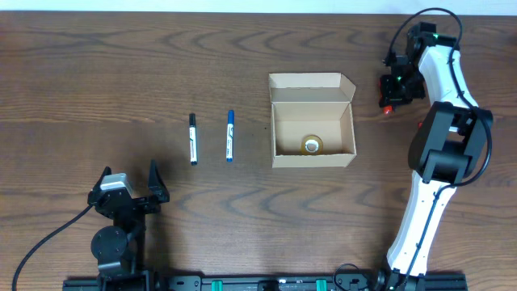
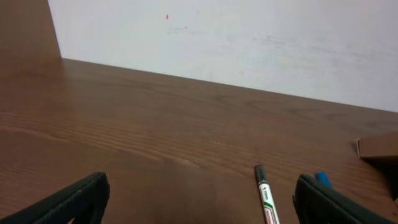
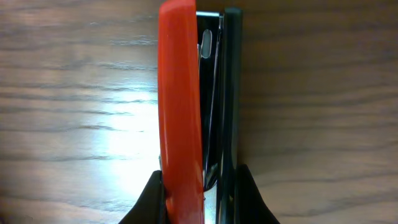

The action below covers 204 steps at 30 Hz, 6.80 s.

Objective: Pack container
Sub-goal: 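Lower the right gripper and grasp the red stapler, then carry the stapler into the box and open the right gripper, then move the right gripper over the red box cutter, then lower the right gripper and grasp the red box cutter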

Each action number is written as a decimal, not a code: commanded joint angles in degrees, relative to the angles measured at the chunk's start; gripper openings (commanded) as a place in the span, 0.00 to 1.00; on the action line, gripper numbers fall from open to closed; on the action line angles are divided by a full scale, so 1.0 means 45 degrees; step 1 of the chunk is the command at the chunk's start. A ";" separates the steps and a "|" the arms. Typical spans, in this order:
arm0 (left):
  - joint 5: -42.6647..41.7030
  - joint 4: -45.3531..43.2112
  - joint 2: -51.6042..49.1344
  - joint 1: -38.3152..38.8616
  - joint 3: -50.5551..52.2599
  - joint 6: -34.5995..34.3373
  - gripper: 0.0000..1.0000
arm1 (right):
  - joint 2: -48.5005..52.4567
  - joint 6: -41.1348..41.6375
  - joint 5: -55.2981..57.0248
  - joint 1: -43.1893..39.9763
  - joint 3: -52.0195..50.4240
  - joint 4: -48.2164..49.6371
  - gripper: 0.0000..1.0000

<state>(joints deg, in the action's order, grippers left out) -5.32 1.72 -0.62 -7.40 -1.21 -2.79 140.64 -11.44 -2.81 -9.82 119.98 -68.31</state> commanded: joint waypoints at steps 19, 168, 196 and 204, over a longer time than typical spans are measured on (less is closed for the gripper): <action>-0.0107 0.0481 0.0092 -0.0010 0.0209 0.0044 0.95 | -0.0709 0.0291 -0.2560 0.0665 0.6902 -0.3303 0.01; -0.0107 0.0481 0.0087 -0.0010 0.0209 0.0044 0.95 | -0.6790 0.2540 0.2302 -0.2249 -0.1268 -0.5163 0.97; -0.0107 0.0481 0.0092 -0.0010 0.0209 0.0044 0.95 | -0.5552 -0.5144 -0.0568 -0.3444 -0.3283 -0.1467 0.96; -0.0107 0.0481 0.0092 -0.0010 0.0209 0.0044 0.95 | -0.4303 -0.5503 -0.0306 -0.3963 -0.3288 -0.1632 0.84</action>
<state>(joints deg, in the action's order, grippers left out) -5.32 1.72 -0.62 -7.40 -1.21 -2.79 119.57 -33.91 -4.12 -26.24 105.58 -75.44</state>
